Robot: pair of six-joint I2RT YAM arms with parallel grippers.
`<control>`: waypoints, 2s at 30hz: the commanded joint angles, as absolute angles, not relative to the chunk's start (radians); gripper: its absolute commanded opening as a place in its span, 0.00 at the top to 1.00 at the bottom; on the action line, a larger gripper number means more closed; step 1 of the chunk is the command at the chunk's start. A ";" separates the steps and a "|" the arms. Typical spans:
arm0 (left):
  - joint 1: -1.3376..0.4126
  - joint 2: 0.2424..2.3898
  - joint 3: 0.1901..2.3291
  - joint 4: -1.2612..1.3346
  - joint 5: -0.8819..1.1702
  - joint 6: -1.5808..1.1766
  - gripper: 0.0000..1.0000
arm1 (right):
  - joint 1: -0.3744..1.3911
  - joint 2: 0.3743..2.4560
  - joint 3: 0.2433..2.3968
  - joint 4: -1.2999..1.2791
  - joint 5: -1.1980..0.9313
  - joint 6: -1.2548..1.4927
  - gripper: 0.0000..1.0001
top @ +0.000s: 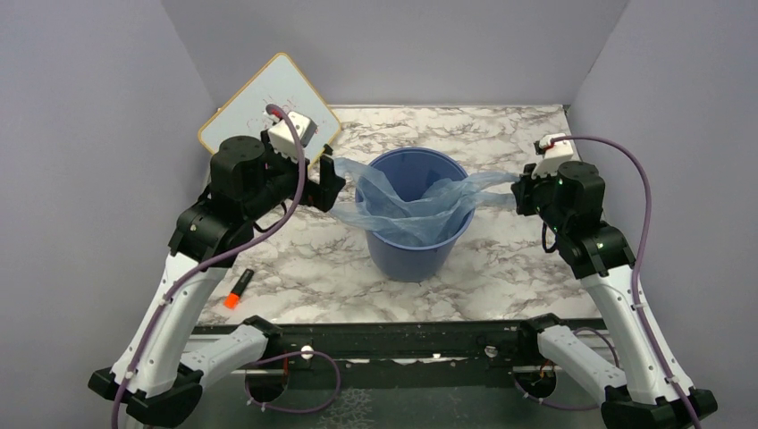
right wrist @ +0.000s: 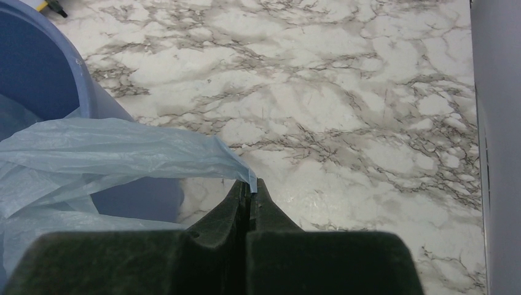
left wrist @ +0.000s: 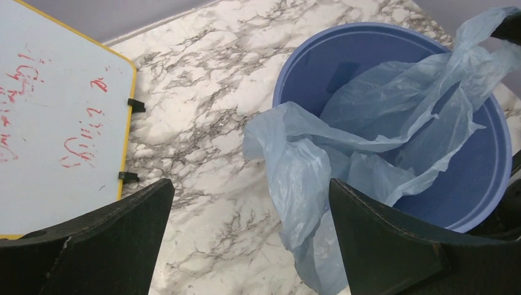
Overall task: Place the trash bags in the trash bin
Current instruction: Place the trash bag in the trash bin.
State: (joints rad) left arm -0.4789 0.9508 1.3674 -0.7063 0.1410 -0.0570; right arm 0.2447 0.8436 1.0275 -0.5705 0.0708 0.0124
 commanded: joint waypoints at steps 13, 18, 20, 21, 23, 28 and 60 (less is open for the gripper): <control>-0.476 1.186 1.684 -0.908 0.268 0.069 0.01 | 0.245 0.810 1.064 -0.604 0.023 0.034 0.99; -0.478 1.229 1.683 -0.912 0.348 0.118 0.01 | 0.245 0.810 1.063 -0.607 0.013 0.037 0.99; -0.483 1.246 1.700 -0.927 0.335 0.152 0.01 | 0.244 0.812 1.062 -0.609 0.013 0.037 0.99; -0.483 1.253 1.709 -0.940 0.331 0.175 0.01 | 0.244 0.814 1.063 -0.609 0.014 0.038 0.99; -0.484 1.272 1.738 -0.990 0.319 0.209 0.06 | 0.245 0.816 1.063 -0.613 0.014 0.037 0.99; -0.485 1.295 1.721 -1.075 0.209 0.231 0.25 | 0.245 0.819 1.065 -0.611 0.010 0.045 0.99; -0.384 1.297 1.370 -0.626 -0.032 -0.032 1.00 | 0.241 1.209 1.149 -0.281 0.434 0.197 0.99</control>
